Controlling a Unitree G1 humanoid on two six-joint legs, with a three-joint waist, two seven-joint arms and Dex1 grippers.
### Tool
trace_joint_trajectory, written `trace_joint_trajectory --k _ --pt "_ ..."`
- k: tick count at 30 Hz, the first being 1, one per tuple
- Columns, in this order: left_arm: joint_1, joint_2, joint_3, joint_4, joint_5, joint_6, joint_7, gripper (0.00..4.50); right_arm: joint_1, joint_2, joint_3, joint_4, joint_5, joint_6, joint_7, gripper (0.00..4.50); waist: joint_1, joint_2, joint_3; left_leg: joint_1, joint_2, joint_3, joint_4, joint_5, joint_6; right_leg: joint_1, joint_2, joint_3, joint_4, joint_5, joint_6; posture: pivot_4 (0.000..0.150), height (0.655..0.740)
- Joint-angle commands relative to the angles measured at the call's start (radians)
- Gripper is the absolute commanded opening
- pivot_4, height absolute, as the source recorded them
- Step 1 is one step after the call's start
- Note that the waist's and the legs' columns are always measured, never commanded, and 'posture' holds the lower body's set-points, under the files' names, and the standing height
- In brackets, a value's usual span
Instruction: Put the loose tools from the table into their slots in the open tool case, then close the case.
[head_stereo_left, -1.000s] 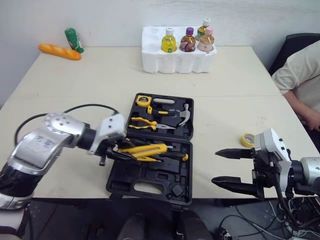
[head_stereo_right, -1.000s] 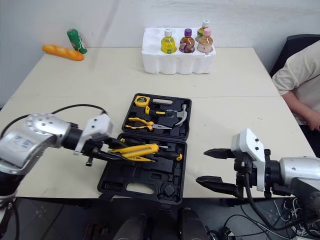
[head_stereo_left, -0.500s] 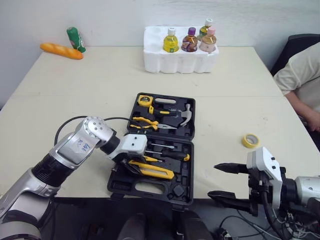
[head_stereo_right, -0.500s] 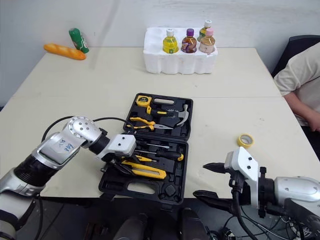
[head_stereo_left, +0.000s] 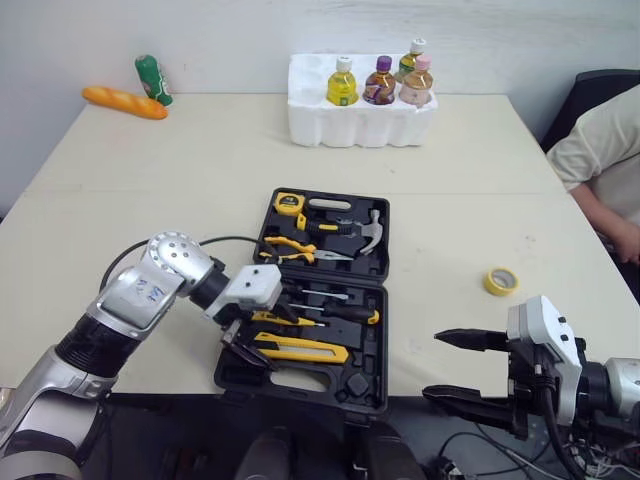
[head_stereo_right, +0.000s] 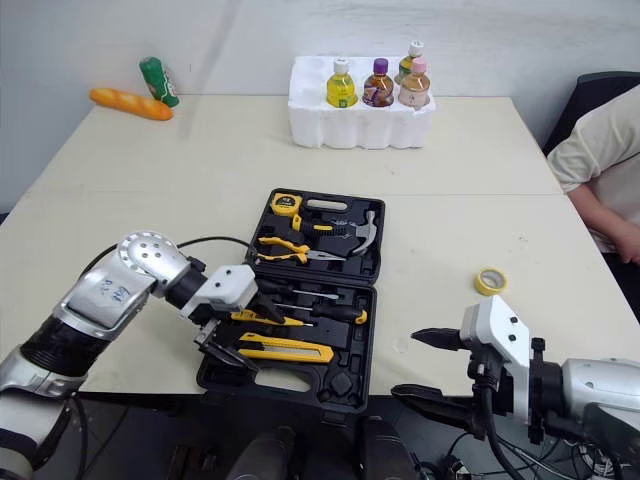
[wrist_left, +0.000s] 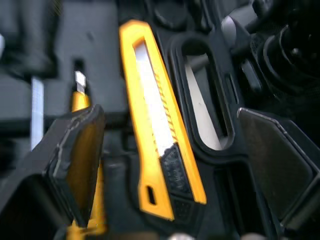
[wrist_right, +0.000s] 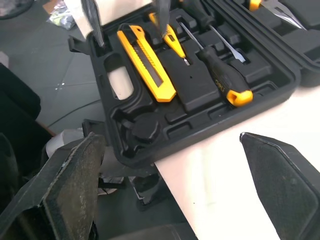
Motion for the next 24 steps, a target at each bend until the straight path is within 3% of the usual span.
trace_joint_trajectory --k 1,6,9,17,24 --pt "0.038 -0.031 0.054 0.069 -0.045 -0.041 -0.016 4.47 -0.007 -0.015 -0.022 -0.008 0.032 0.003 0.005 4.5 -0.001 0.0 0.0 -0.001 0.0 0.0 0.001 0.0 0.0 0.0 0.0 0.0 0.0 0.0 0.0 0.15 0.7367" --pt "0.054 -0.041 0.099 0.133 -0.063 -0.06 -0.029 4.47 -0.013 -0.028 -0.012 0.003 0.034 0.004 0.011 4.5 0.0 0.0 0.0 -0.001 0.0 0.0 0.002 0.0 0.0 0.0 0.0 -0.001 0.0 0.0 0.0 0.15 0.7367" --pt "0.075 -0.02 0.102 0.13 -0.078 -0.055 -0.073 3.65 -0.026 -0.032 -0.006 0.016 0.042 0.005 0.009 4.5 -0.001 0.0 0.0 -0.001 0.0 0.0 0.002 -0.001 0.001 0.0 0.0 0.0 0.0 0.0 0.0 0.15 0.7367" --pt "0.107 0.013 0.042 0.142 -0.016 -0.137 -0.074 0.12 -0.048 -0.039 0.0 0.027 0.055 0.016 0.008 4.5 -0.001 0.0 0.0 -0.001 0.0 -0.001 0.002 -0.001 0.0 0.0 0.0 0.0 0.0 0.0 0.0 0.15 0.7367" --pt "0.099 -0.012 -0.03 0.174 0.071 -0.191 -0.038 0.12 -0.065 -0.042 0.007 0.03 0.056 0.027 0.003 4.5 0.0 0.0 0.0 -0.001 0.0 0.0 0.002 -0.001 0.001 0.0 0.0 0.0 0.0 0.0 0.0 0.15 0.7367"
